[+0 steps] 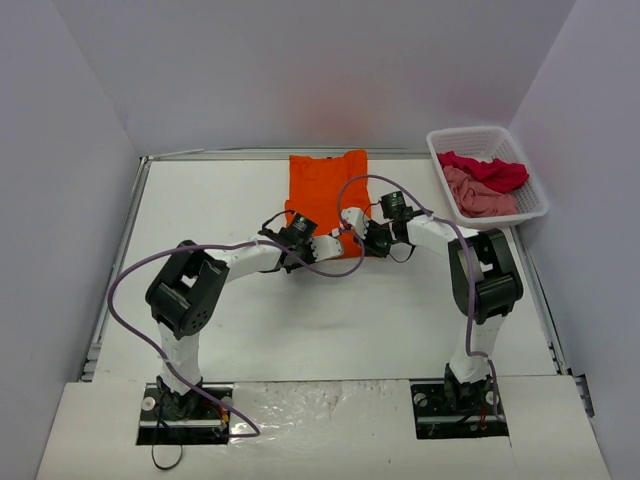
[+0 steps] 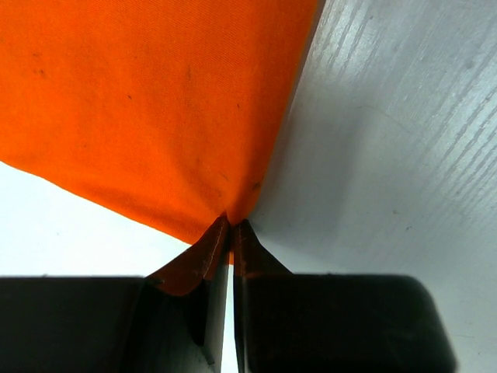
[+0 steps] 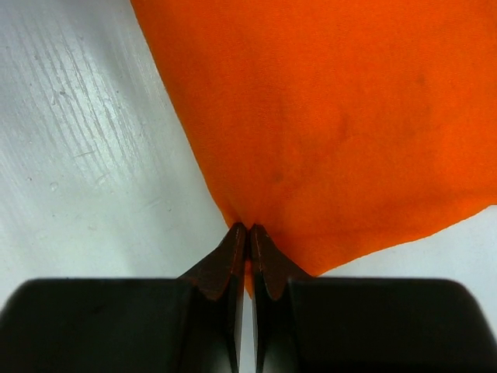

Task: Fold and stack the t-shirts
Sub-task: Grab one side of the 2/3 rectangular tshirt with both arms

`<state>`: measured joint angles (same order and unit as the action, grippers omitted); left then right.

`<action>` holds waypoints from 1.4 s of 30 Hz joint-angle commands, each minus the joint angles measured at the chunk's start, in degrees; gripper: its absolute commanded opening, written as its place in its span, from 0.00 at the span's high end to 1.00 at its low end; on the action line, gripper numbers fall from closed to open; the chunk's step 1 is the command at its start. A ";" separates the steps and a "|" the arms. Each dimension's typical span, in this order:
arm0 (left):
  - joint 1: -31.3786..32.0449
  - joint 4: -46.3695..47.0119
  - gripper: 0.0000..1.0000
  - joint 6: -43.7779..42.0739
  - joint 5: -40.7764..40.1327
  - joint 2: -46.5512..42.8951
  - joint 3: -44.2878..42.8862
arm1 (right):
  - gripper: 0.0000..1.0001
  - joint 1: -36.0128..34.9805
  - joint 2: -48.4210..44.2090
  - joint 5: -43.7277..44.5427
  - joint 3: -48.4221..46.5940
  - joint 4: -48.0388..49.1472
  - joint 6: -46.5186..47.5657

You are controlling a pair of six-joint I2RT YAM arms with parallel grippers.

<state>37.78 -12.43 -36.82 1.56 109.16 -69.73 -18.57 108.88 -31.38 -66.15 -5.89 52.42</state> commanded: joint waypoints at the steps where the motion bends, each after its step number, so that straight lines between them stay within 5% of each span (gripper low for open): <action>1: 0.45 1.44 0.98 0.61 2.04 -3.52 -1.63 | 1.00 -0.33 2.83 2.37 0.06 -9.13 0.40; 12: 0.72 -4.79 0.98 0.08 5.81 -7.64 -0.93 | 1.00 0.20 0.81 -0.35 -3.02 -18.27 -1.10; 25: 4.14 -24.65 0.98 -4.40 13.03 -10.29 -0.67 | 1.00 -0.42 -5.51 -4.04 -5.39 -28.21 -1.62; 42: 7.13 -34.41 0.98 -6.60 21.90 -18.81 -0.49 | 1.00 -4.45 -10.44 -8.53 -7.42 -47.37 4.62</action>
<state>44.16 -40.77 -41.12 19.35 92.88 -67.75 -21.52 101.65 -38.09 -73.67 -45.95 55.16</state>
